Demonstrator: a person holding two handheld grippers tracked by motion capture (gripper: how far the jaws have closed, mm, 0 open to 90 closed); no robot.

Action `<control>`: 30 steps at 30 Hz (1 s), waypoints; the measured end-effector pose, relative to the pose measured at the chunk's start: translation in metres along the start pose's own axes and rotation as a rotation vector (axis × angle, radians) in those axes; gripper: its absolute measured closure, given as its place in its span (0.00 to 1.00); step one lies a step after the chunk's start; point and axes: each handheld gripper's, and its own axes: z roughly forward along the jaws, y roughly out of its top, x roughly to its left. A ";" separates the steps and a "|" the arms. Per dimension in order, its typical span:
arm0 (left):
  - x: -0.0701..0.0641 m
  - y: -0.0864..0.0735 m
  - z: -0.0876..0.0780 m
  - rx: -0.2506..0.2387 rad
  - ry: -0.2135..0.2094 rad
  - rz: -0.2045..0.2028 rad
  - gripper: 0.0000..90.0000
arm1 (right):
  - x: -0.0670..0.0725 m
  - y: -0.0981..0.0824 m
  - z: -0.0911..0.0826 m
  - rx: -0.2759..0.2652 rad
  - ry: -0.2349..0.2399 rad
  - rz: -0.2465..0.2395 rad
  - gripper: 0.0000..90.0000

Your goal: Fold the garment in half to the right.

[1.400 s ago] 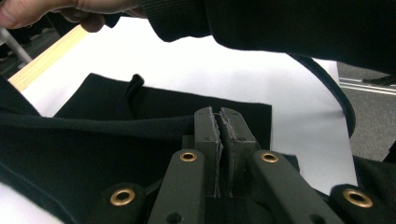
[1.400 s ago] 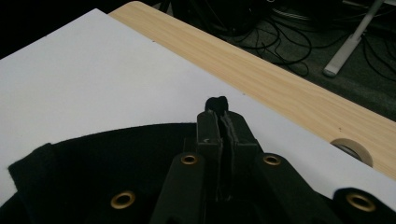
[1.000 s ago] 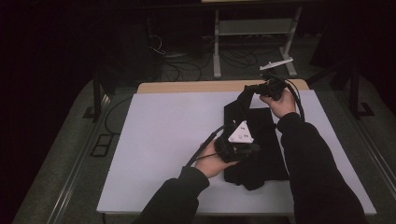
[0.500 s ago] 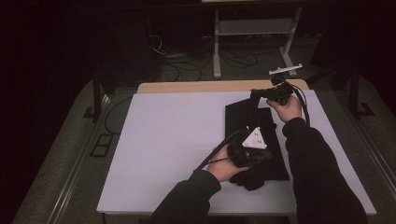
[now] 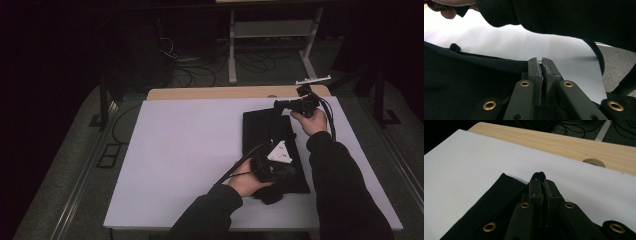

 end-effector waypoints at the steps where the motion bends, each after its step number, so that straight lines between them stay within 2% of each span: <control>1: 0.000 0.000 0.002 0.005 -0.003 -0.002 0.94 | -0.002 -0.002 0.001 0.003 -0.001 0.004 0.94; 8: 0.000 -0.001 0.012 0.018 -0.010 -0.005 0.94 | -0.011 -0.010 0.002 0.010 -0.002 0.031 0.94; 14: -0.002 0.002 0.024 0.039 -0.018 -0.009 0.94 | -0.018 -0.015 0.009 0.009 0.016 0.052 0.94; 30: -0.002 0.005 0.046 0.072 -0.034 -0.024 0.94 | -0.036 -0.033 0.009 0.039 -0.010 0.075 0.92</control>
